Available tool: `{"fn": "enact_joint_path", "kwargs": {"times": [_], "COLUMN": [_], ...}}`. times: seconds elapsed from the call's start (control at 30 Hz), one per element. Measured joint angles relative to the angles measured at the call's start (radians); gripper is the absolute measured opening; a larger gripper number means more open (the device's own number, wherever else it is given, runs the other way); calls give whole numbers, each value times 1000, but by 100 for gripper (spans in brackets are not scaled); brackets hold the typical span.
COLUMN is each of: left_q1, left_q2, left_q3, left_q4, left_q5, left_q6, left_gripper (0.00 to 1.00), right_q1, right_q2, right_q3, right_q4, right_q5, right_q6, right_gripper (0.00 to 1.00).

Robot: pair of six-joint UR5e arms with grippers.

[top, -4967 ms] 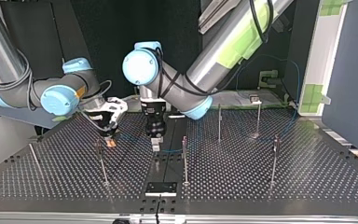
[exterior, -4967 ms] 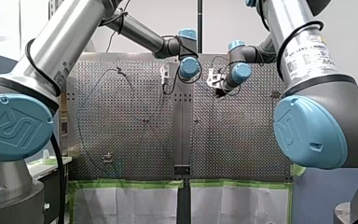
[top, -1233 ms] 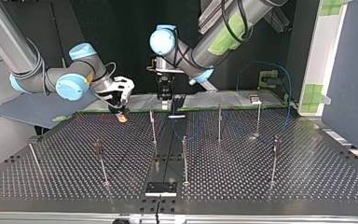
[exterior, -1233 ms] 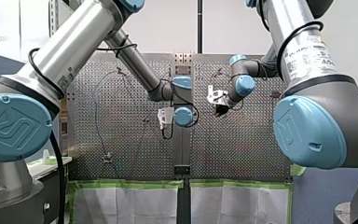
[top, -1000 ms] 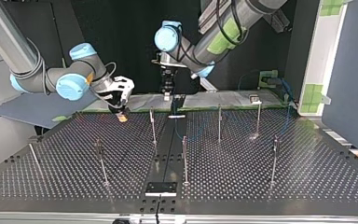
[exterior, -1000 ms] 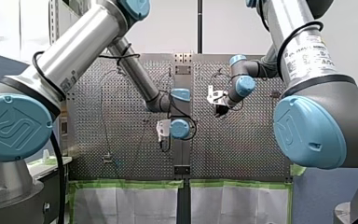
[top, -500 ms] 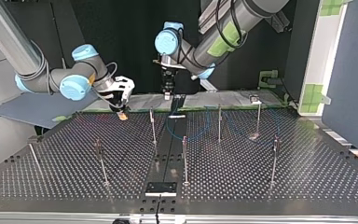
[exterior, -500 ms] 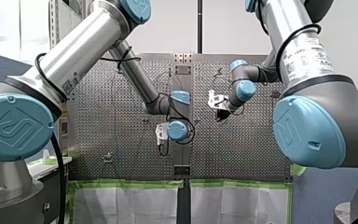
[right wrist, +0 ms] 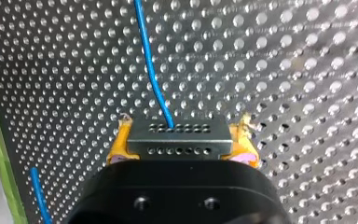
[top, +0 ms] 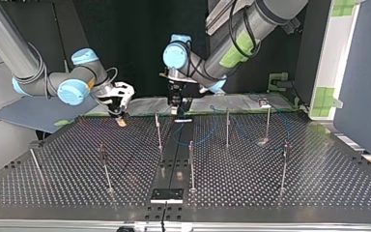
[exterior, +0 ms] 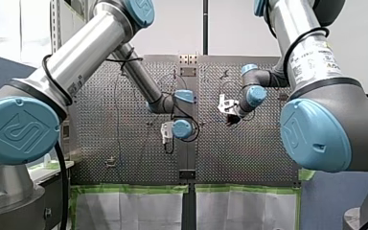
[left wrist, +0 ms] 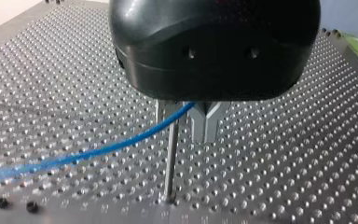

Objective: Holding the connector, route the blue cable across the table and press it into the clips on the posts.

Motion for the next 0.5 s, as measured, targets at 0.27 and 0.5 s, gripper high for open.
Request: {"fn": "enact_joint_path", "kwargs": {"times": [0.27, 0.5], "left_q1": [35, 51], "left_q2": [0, -2], "left_q3": [12, 39], "left_q4": [-1, -2], "left_q5": [36, 86], "left_q6": [-7, -20], "left_gripper": [0, 0], "right_q1": [-29, -54], "right_q2": [7, 8], "right_q3": [-1, -1], "right_q4": [-13, -32], "right_q5": [1, 0], "right_q6": [7, 10], "right_gripper": [0, 0]}}
